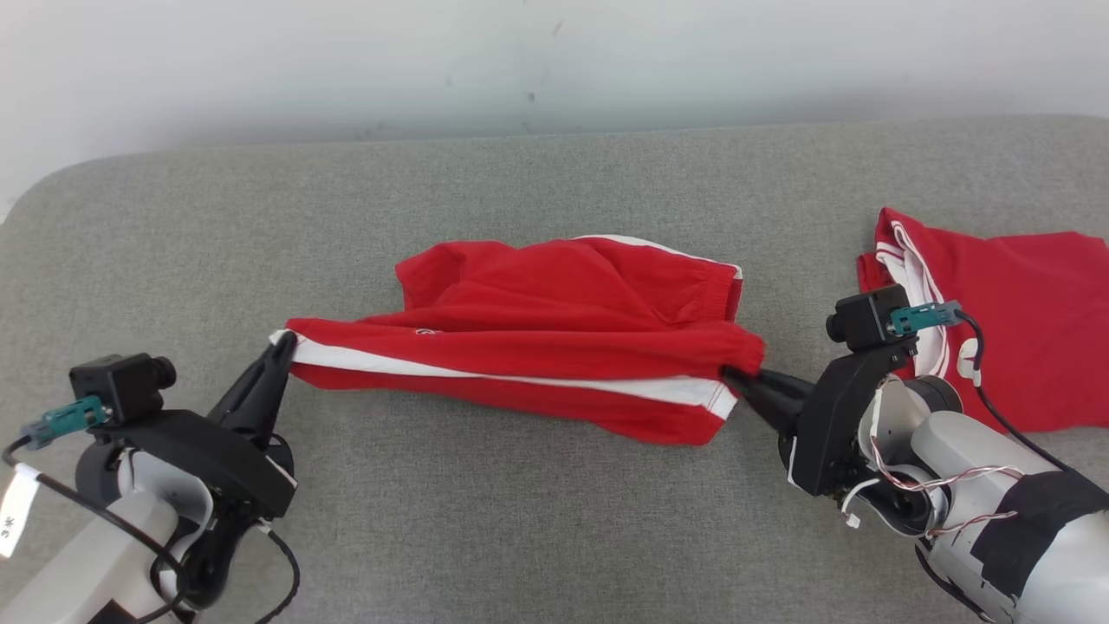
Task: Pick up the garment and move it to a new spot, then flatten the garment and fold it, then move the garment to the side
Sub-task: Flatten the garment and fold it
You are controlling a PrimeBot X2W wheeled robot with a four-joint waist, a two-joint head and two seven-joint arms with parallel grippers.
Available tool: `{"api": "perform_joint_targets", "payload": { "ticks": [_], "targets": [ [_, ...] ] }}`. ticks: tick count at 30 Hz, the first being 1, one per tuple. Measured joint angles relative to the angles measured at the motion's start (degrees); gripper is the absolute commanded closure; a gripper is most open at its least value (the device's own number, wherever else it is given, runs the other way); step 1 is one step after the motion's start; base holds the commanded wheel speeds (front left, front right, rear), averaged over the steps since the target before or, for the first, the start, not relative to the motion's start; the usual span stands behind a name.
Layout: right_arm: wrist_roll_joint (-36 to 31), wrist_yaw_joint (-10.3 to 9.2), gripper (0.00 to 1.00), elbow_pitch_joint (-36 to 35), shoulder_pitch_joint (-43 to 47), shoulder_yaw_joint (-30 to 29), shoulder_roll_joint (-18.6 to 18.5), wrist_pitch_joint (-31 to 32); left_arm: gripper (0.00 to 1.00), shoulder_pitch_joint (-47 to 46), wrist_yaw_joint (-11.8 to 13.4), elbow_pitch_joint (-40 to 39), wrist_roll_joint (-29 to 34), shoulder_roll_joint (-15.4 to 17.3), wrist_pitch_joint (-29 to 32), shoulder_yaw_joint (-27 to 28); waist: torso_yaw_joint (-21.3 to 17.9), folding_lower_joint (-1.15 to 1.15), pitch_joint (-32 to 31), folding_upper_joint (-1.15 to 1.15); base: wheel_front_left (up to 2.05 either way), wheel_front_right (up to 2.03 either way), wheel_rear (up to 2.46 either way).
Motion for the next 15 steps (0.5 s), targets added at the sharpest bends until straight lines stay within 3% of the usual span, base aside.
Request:
{"api": "perform_joint_targets", "payload": {
  "ticks": [8, 15],
  "targets": [
    [-0.7, 0.12, 0.0, 0.4, 0.1, 2.1, -0.1, 1.8, 1.0, 0.1, 0.1, 0.5, -0.1, 0.3, -0.5, 1.0, -0.5, 0.0, -0.3, 0.0, 0.0, 0.0, 0.0],
    [-1.5, 0.25, 0.0, -3.5, 1.1, 4.1, -0.4, 2.5, 1.0, 0.2, 0.1, 0.6, -0.6, 0.4, -0.9, 1.6, -1.1, 0.0, -0.6, 0.0, 0.0, 0.0, 0.0]
  ]
}}
